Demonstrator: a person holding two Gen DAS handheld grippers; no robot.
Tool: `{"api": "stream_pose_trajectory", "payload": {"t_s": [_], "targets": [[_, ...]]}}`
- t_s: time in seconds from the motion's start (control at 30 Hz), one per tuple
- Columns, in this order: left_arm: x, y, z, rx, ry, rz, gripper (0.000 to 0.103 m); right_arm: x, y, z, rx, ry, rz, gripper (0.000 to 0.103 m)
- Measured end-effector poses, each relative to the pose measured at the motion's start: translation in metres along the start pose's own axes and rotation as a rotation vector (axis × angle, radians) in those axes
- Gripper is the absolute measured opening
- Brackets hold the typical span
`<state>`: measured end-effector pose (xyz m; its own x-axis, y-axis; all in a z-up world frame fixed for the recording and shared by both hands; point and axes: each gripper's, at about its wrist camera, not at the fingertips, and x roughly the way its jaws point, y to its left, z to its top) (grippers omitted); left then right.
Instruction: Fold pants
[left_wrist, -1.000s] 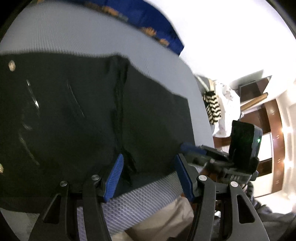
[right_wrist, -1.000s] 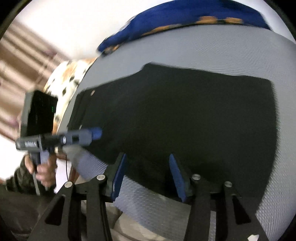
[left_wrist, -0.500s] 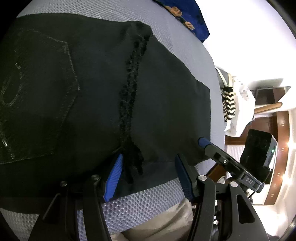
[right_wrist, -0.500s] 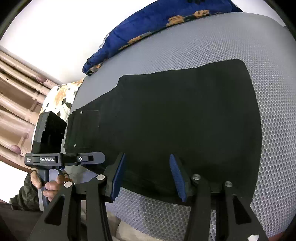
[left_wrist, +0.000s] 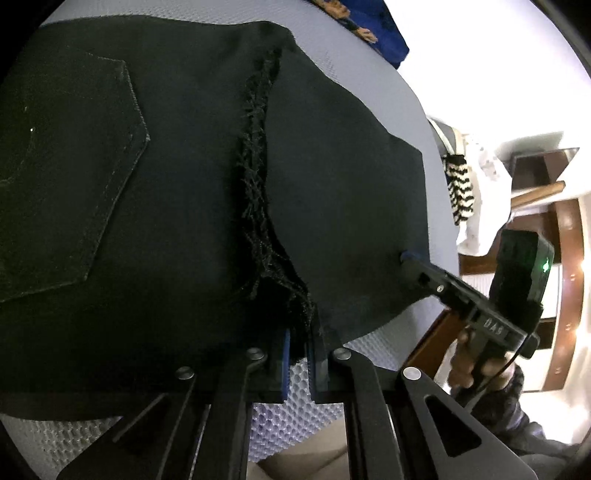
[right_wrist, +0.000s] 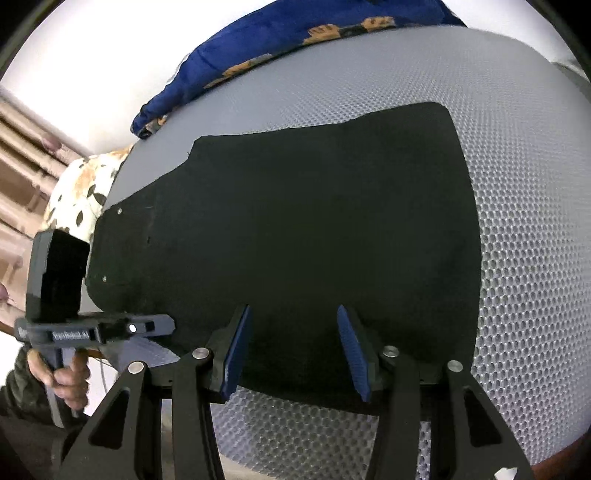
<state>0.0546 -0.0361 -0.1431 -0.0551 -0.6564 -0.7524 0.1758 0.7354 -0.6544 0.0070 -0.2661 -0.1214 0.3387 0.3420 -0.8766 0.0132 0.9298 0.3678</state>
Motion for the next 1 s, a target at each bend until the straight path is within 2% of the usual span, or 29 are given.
{"api": "stream_pose_trajectory", "payload": {"t_s": [0.1, 0.13, 0.17, 0.27, 0.37, 0.4, 0.5, 0.6, 0.73, 0.77, 0.83, 1.0], "targets": [[-0.01, -0.014, 0.001, 0.094, -0.033, 0.084, 0.022, -0.002, 0.002, 0.003, -0.015, 0.016, -0.006, 0.046], [-0.014, -0.017, 0.001, 0.12, -0.056, 0.117, 0.031, -0.006, 0.001, 0.006, -0.016, 0.008, -0.006, 0.046], [-0.022, -0.023, 0.002, 0.169, -0.094, 0.17, 0.035, -0.008, 0.001, 0.008, -0.017, -0.004, -0.011, 0.046], [-0.037, -0.038, 0.009, 0.239, -0.206, 0.231, 0.035, -0.02, 0.001, 0.022, -0.052, -0.074, -0.083, 0.046], [-0.04, -0.058, 0.032, 0.329, -0.324, 0.24, 0.035, -0.021, -0.002, 0.045, -0.086, -0.124, -0.201, 0.044], [-0.036, -0.064, 0.04, 0.352, -0.334, 0.241, 0.035, -0.019, -0.004, 0.051, -0.088, -0.127, -0.224, 0.041], [-0.016, -0.078, 0.07, 0.401, -0.327, 0.223, 0.035, -0.009, -0.014, 0.073, -0.078, -0.134, -0.278, 0.038], [0.003, -0.08, 0.096, 0.403, -0.308, 0.219, 0.035, 0.001, -0.025, 0.089, -0.072, -0.127, -0.303, 0.034], [0.027, -0.065, 0.123, 0.359, -0.268, 0.288, 0.035, 0.012, -0.031, 0.102, -0.085, -0.133, -0.34, 0.029], [0.032, -0.058, 0.13, 0.345, -0.257, 0.282, 0.035, 0.015, -0.03, 0.104, -0.085, -0.138, -0.339, 0.029], [0.032, -0.06, 0.131, 0.358, -0.274, 0.275, 0.035, 0.016, -0.029, 0.105, -0.083, -0.141, -0.341, 0.029], [0.036, -0.066, 0.129, 0.387, -0.266, 0.321, 0.035, 0.015, -0.029, 0.104, -0.089, -0.134, -0.315, 0.032]]}}
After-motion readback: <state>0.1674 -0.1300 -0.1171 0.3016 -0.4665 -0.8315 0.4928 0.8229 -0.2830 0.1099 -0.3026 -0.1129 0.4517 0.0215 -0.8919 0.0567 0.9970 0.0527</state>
